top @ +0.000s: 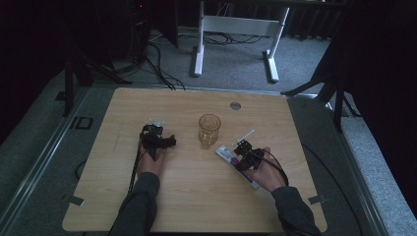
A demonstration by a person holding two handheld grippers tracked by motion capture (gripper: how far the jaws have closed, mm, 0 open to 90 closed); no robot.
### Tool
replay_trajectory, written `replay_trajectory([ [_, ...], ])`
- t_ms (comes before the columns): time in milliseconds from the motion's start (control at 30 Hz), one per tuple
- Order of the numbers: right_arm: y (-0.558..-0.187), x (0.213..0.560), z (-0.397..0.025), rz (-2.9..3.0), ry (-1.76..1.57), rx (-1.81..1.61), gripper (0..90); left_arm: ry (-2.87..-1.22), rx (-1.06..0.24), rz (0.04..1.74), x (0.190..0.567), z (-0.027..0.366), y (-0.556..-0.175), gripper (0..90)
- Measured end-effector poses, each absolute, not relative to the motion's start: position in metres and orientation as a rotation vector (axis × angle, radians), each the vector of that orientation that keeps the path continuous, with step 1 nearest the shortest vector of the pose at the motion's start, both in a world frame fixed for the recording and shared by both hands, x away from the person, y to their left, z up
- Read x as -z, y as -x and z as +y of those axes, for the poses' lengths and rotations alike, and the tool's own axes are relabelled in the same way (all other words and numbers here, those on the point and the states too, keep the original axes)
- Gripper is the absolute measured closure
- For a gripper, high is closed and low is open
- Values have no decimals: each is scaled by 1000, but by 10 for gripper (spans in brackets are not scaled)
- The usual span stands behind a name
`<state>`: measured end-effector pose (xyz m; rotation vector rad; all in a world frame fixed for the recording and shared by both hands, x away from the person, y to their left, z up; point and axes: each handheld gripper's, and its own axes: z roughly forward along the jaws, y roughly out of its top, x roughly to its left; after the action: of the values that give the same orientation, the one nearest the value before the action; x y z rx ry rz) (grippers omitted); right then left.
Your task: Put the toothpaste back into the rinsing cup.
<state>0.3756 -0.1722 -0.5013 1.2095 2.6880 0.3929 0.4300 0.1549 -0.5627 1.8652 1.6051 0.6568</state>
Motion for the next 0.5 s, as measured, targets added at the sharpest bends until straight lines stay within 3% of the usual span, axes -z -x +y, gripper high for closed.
replay_trajectory([
  [500, -381, 506, -168, 2731, -1208, -312, 606, -1865, -657, 1605, 563, 155, -430, 144],
])
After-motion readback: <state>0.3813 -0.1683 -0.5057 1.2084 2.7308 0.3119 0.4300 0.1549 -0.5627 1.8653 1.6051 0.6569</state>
